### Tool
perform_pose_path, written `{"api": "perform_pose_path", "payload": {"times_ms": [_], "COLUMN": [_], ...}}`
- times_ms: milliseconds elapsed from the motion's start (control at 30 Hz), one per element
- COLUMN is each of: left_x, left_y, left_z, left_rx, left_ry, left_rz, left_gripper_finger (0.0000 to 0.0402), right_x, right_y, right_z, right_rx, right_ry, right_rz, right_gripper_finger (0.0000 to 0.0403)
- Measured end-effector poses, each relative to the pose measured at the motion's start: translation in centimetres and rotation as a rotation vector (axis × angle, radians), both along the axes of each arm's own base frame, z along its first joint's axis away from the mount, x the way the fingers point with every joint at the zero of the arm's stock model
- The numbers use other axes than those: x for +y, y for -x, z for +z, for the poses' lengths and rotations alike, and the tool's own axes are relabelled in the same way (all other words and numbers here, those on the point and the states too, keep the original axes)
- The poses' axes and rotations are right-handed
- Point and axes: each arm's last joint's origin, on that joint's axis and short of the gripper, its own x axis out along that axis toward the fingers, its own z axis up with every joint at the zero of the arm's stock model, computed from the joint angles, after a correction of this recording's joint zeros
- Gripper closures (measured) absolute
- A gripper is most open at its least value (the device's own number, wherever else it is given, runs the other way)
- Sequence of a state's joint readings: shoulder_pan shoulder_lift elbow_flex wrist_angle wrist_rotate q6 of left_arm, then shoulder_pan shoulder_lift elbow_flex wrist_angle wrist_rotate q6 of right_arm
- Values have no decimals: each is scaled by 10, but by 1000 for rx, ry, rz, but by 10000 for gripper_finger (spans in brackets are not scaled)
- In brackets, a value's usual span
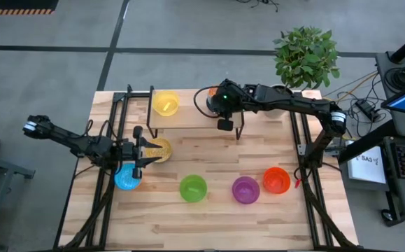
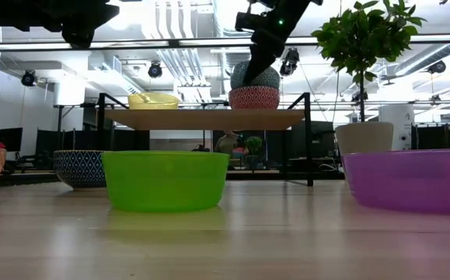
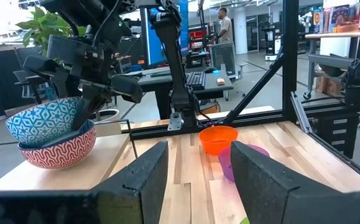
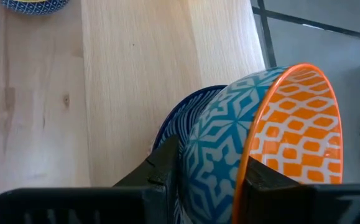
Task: Place and stack bowls onto a shelf
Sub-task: Stack the light blue bowl on the top of the red bowl on the shelf, then stack the green bowl on the top of the yellow bowl on the shelf
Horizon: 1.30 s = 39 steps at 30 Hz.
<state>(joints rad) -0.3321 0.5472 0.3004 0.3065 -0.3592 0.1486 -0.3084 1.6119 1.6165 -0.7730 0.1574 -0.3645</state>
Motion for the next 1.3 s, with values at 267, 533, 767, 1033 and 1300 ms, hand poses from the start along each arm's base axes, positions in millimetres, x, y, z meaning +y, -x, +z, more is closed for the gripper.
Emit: {"api": "perform_pose_path", "payload": {"times_ms": [267, 533, 767, 1033, 1300], "left_x": [0, 0, 0, 0, 0], "left_y": [0, 0, 0, 0, 0], "left_z": [1, 1, 2, 2, 2], "left_rx": [-8, -8, -16, -18, -19], "left_ry": [3, 3, 6, 6, 2], "left_rz": [0, 0, 0, 0, 0], "left_gripper_finger": [244, 244, 244, 244, 244], "right_x": [0, 0, 0, 1, 5], "right_y": [-1, -1, -1, 3, 9], "right_z": [-3, -3, -3, 6, 32], "right_rx": [15, 14, 3, -36, -186], "right_ry": [-7, -6, -23, -13, -69], "right_rz": [0, 0, -23, -28, 8], "right_gripper_finger": [328, 340, 289, 247, 262]}}
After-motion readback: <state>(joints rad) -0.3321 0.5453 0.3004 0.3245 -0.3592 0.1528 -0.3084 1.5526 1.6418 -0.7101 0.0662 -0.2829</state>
